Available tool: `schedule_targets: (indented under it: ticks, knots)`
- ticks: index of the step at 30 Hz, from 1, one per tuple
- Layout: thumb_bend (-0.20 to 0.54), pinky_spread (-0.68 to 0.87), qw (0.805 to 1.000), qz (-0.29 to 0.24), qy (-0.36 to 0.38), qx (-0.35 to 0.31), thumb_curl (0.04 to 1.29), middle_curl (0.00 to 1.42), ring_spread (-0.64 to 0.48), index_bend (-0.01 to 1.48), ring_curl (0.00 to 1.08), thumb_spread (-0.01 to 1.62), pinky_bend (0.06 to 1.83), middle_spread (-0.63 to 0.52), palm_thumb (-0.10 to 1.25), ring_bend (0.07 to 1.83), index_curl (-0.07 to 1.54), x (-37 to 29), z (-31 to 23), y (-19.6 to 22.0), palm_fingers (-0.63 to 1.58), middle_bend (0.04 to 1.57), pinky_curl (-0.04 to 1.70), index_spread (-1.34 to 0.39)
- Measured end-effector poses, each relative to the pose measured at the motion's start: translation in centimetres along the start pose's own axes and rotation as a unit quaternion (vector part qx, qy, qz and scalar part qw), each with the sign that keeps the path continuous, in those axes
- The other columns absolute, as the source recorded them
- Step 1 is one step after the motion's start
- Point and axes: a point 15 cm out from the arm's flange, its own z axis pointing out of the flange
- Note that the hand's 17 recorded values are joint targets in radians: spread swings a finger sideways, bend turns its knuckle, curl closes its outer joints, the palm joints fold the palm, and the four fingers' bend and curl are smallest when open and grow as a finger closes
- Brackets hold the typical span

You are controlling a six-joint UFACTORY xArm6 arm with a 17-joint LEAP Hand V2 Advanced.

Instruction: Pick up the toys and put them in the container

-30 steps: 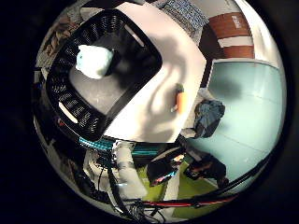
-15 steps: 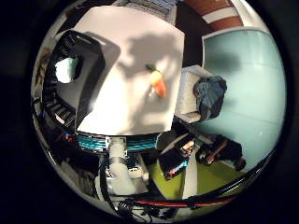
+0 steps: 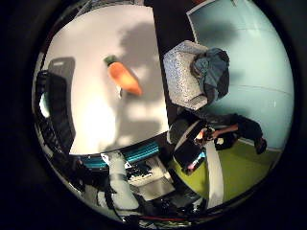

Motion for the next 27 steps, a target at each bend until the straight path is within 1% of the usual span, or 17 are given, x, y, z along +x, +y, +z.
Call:
schedule_targets:
  ticks: [2,6,10,17,27]
  knots:
    - [-0.023,0.45,1.0,0.016,-0.002,0.0,0.31,0.34,0.22,0.15,0.25,1.1,0.49,0.12,0.48,0.37,0.26,1.0,2.4,-0.1,0.14,0.25,0.3,-0.11]
    - [-0.021,0.46,0.998,0.051,-0.001,0.026,0.32,0.35,0.22,0.16,0.25,1.11,0.48,0.11,0.49,0.38,0.26,3.6,5.4,-1.0,0.17,0.28,0.29,-0.1]
    - [-0.022,0.47,0.996,0.085,0.001,0.033,0.32,0.35,0.22,0.16,0.25,1.11,0.47,0.11,0.49,0.38,0.27,6.1,8.4,-0.5,0.18,0.28,0.29,-0.09]
    - [-0.022,0.48,0.995,0.1,-0.003,-0.001,0.31,0.35,0.22,0.16,0.24,1.12,0.47,0.1,0.49,0.39,0.27,7.0,13.3,0.9,0.19,0.28,0.28,-0.09]
    - [-0.022,0.47,0.995,0.103,-0.001,-0.012,0.31,0.35,0.21,0.17,0.23,1.12,0.45,0.09,0.49,0.39,0.29,7.7,15.5,0.8,0.21,0.25,0.27,-0.12]
